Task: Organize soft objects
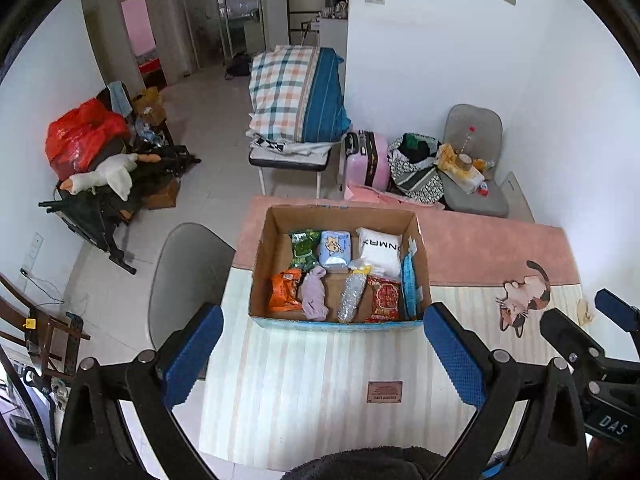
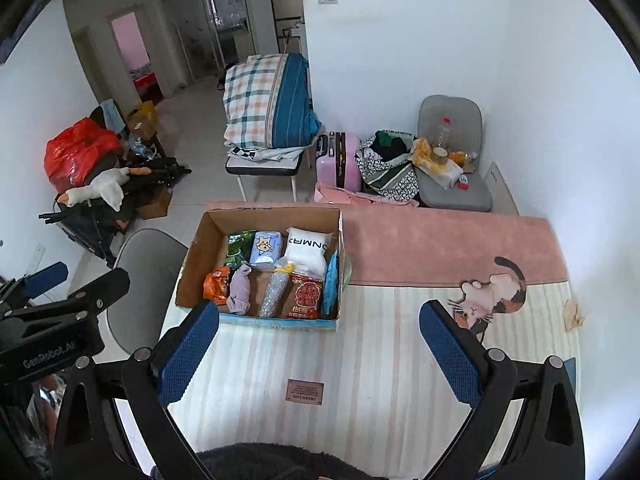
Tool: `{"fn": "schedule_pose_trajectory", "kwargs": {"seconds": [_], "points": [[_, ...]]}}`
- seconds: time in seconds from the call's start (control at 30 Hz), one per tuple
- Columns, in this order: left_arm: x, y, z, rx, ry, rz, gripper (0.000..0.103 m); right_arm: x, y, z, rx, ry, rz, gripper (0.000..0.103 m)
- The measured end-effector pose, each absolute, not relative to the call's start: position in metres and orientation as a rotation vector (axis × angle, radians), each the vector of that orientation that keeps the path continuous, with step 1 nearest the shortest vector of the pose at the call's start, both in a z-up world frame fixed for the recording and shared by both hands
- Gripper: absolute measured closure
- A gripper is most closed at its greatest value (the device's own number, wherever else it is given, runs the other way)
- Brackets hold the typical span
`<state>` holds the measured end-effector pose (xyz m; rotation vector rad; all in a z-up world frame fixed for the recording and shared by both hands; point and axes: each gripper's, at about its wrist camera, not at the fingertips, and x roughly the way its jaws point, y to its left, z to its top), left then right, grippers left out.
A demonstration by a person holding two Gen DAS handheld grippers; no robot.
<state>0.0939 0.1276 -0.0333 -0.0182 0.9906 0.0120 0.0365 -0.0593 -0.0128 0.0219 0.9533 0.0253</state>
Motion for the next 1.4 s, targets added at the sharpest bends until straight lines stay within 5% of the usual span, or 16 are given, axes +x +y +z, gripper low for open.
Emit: {"fn": "schedule_pose_trajectory", "kwargs": {"seconds": [0.33,1.4], "points": [[0.090,0.123,-0.021,-0.014,0.957,0.023,0.000,0.027,-0.069,0.016,-0.020,0.877,-0.028,0.001],[0.102,0.123,-0.053,-0.010,1.034,0.060,0.000,0.059,-0.067,-0.031,-0.053,0.965,-0.023,0.001]]}}
